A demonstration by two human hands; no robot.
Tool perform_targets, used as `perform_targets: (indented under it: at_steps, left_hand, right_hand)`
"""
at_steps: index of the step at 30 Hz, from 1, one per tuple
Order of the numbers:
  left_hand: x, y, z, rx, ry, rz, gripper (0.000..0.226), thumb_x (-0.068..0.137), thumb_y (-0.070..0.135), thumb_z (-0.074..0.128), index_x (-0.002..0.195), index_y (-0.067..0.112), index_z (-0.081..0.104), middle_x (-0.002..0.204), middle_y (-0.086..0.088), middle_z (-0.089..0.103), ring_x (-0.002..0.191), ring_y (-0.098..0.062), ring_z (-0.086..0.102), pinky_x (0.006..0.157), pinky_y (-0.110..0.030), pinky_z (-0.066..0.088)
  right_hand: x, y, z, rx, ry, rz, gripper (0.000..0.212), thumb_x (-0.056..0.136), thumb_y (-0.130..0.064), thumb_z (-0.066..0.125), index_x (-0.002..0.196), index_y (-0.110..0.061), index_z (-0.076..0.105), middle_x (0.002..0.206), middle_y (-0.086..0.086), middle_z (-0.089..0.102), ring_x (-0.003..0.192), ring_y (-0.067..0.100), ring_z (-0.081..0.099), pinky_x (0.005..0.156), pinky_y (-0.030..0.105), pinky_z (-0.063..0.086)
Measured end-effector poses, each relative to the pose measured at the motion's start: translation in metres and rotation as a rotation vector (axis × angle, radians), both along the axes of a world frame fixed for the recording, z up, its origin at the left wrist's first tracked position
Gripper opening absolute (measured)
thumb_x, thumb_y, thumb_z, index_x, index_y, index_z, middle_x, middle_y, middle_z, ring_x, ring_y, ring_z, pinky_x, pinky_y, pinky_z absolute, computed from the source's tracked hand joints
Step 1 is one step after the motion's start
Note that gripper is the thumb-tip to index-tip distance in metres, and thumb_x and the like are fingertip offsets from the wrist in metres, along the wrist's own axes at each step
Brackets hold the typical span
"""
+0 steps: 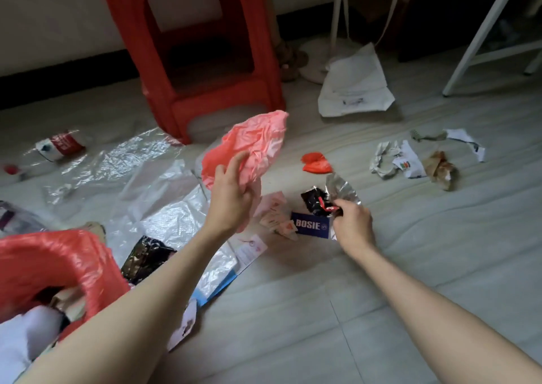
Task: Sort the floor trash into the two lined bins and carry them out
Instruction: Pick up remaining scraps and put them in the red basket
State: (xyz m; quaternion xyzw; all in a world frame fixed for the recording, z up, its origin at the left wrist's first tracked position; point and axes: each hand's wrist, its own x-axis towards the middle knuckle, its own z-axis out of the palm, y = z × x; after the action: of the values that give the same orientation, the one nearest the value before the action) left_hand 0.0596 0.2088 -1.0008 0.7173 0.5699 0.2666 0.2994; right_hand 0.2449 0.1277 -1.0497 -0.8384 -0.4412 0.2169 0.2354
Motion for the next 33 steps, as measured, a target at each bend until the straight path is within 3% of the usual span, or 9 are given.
perform_targets:
  at_steps: [4, 7, 10, 13, 18, 22, 24, 27, 33]
  left_hand:
    - [-0.026, 0.003, 0.06, 0.024, -0.129, 0.086, 0.066, 0.08, -0.006, 0.049, 0.138, 0.022, 0.04, 0.127, -0.012, 0.046, 0.118, -0.023, 0.044, 0.099, -0.027, 0.035]
    - [-0.067, 0.002, 0.108, 0.038, -0.212, 0.149, 0.073, 0.076, -0.009, 0.048, 0.139, 0.026, 0.04, 0.128, -0.008, 0.049, 0.116, -0.023, 0.049, 0.101, -0.038, 0.043]
    - [-0.118, 0.001, 0.151, 0.07, -0.343, 0.273, 0.078, 0.07, -0.015, 0.045, 0.136, 0.026, 0.045, 0.123, 0.001, 0.058, 0.111, -0.013, 0.058, 0.093, -0.026, 0.048]
    - [-0.169, -0.016, 0.184, 0.05, -0.48, 0.428, 0.076, 0.072, -0.021, 0.042, 0.134, 0.024, 0.049, 0.104, 0.014, 0.061, 0.073, 0.014, 0.059, 0.063, -0.005, 0.046]
    - [-0.247, -0.077, 0.212, 0.015, -0.558, 0.663, 0.073, 0.075, -0.021, 0.041, 0.127, 0.028, 0.055, 0.108, 0.006, 0.062, 0.082, 0.001, 0.061, 0.065, -0.01, 0.05]
    - [-0.287, -0.128, 0.208, 0.078, -0.212, 0.699, 0.068, 0.074, -0.015, 0.044, 0.122, 0.031, 0.06, 0.12, 0.005, 0.06, 0.112, -0.013, 0.056, 0.099, -0.028, 0.044]
    - [-0.291, -0.153, 0.188, -0.008, 0.083, 0.647, 0.064, 0.08, -0.008, 0.047, 0.128, 0.033, 0.054, 0.123, 0.005, 0.056, 0.116, -0.015, 0.052, 0.101, -0.031, 0.041]
    - [-0.285, -0.181, 0.142, -0.184, 0.408, 0.548, 0.065, 0.084, 0.002, 0.049, 0.135, 0.041, 0.038, 0.126, 0.002, 0.047, 0.117, -0.022, 0.049, 0.099, -0.039, 0.043]
    - [-0.283, -0.179, 0.064, -0.691, 0.437, 0.354, 0.074, 0.085, 0.015, 0.049, 0.147, 0.031, 0.011, 0.132, -0.021, 0.042, 0.12, -0.041, 0.045, 0.1, -0.042, 0.038]
  right_hand:
    - [-0.035, 0.024, 0.056, 0.159, 0.121, 0.027, 0.041, 0.079, 0.012, 0.046, 0.11, -0.004, 0.069, 0.107, 0.021, 0.068, 0.104, 0.039, 0.058, 0.087, 0.039, 0.046]
    - [-0.078, 0.04, 0.096, 0.195, 0.272, 0.072, 0.031, 0.08, 0.013, 0.046, 0.093, -0.002, 0.07, 0.079, 0.009, 0.065, 0.084, 0.027, 0.057, 0.066, 0.029, 0.04]
    - [-0.122, 0.058, 0.126, 0.188, 0.42, 0.098, 0.02, 0.084, 0.005, 0.049, 0.075, -0.007, 0.062, 0.065, 0.004, 0.056, 0.07, 0.021, 0.047, 0.062, 0.027, 0.032]
    - [-0.17, 0.063, 0.156, 0.202, 0.553, 0.159, 0.027, 0.086, -0.001, 0.056, 0.069, -0.021, 0.058, 0.055, -0.006, 0.047, 0.061, 0.018, 0.042, 0.06, 0.027, 0.033]
    - [-0.247, 0.047, 0.18, 0.128, 0.658, 0.347, 0.023, 0.084, -0.004, 0.058, 0.067, -0.018, 0.062, 0.059, 0.001, 0.051, 0.059, 0.017, 0.046, 0.056, 0.029, 0.036]
    - [-0.293, 0.027, 0.188, 0.124, 0.552, 0.606, 0.034, 0.087, -0.004, 0.056, 0.06, -0.024, 0.051, 0.058, -0.005, 0.049, 0.066, 0.017, 0.044, 0.054, 0.025, 0.032]
    - [-0.309, 0.014, 0.186, 0.136, 0.439, 0.788, 0.02, 0.087, -0.002, 0.051, 0.082, -0.017, 0.063, 0.072, 0.002, 0.061, 0.074, 0.022, 0.053, 0.058, 0.027, 0.033]
    - [-0.331, 0.0, 0.167, 0.126, 0.261, 1.011, 0.04, 0.084, 0.002, 0.046, 0.119, -0.014, 0.057, 0.107, 0.012, 0.066, 0.099, 0.031, 0.059, 0.074, 0.033, 0.043]
    - [-0.349, -0.007, 0.122, 0.027, -0.046, 1.274, 0.069, 0.078, 0.007, 0.046, 0.14, -0.02, 0.031, 0.124, 0.011, 0.049, 0.112, 0.033, 0.053, 0.088, 0.043, 0.048]
